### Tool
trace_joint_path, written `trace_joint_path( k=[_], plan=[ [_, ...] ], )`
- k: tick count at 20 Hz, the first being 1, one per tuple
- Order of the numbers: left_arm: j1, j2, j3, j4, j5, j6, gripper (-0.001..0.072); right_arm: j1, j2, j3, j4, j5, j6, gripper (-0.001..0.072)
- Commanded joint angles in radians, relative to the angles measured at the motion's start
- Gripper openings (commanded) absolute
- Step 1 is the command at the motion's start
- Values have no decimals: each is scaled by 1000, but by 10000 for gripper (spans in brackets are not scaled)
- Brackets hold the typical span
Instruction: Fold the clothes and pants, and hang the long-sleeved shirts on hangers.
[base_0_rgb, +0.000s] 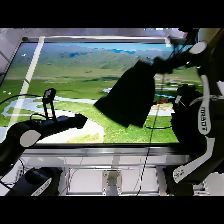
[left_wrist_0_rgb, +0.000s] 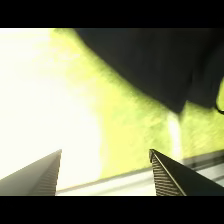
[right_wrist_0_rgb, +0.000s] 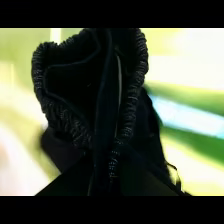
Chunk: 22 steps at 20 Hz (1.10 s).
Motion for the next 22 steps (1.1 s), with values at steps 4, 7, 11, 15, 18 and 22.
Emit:
trace_joint_path(
  k=[4, 7, 11, 15, 18, 22],
  plan=[
    [0, 87, 1, -10, 98, 0, 613, -318, 290, -27, -210, -36, 215, 22],
    [0, 98, 1, -10, 98, 0, 612, -507, 410, -29, -346, 164, 205, 21],
    [0, 98, 1, -11, 98, 0, 613, -763, 600, -185, -376, 329, 55, 21],
    [0, 98, 1, -11, 98, 0, 613, -1052, 874, -621, -394, 242, 8, 21],
    [0, 98, 1, -11, 97, 0, 613, -1155, 1025, -963, -407, 214, 12, 22],
    [0, 98, 1, -11, 97, 0, 613, -1166, 1134, -1275, -553, 183, 10, 22]
  ],
)
